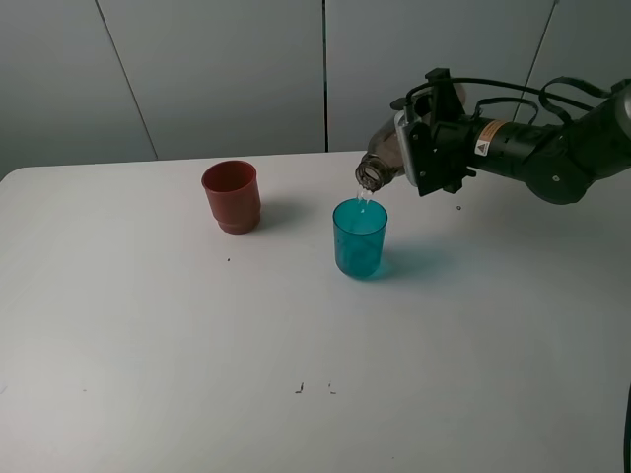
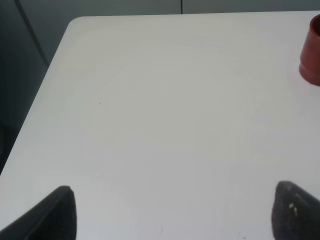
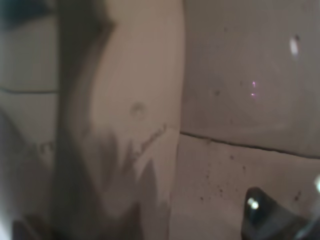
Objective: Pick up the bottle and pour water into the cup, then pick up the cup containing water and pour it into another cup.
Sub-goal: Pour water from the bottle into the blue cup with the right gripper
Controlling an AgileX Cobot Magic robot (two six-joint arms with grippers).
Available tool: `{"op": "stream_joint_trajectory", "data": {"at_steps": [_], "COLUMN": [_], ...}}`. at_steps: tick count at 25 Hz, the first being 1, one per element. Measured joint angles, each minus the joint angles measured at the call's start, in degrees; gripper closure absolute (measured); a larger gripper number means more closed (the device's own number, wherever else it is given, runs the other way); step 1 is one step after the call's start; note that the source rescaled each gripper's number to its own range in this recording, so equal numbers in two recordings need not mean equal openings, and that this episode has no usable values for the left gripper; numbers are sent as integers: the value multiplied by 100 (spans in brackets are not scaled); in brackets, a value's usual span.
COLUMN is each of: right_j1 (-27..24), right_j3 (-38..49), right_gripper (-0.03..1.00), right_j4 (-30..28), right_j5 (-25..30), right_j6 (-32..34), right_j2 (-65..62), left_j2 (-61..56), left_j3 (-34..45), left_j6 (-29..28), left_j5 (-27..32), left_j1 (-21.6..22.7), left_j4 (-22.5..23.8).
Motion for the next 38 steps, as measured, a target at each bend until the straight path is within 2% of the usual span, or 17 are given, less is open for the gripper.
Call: {"op": "stream_joint_trajectory", "data": {"at_steps": [22, 38], "right_j1": [0, 0], "right_j3": [0, 0], "right_gripper": [96, 96], "right_j4": [0, -44], "right_j5": [-117, -159], "right_j6": [-713, -906], "right_j2": [0, 0], "left_j2": [0, 0], "left_j3": [0, 0], "left_j6": [0, -24], "left_j5": [0, 0], "left_j1": [0, 0], "left_j4": [0, 0]}}
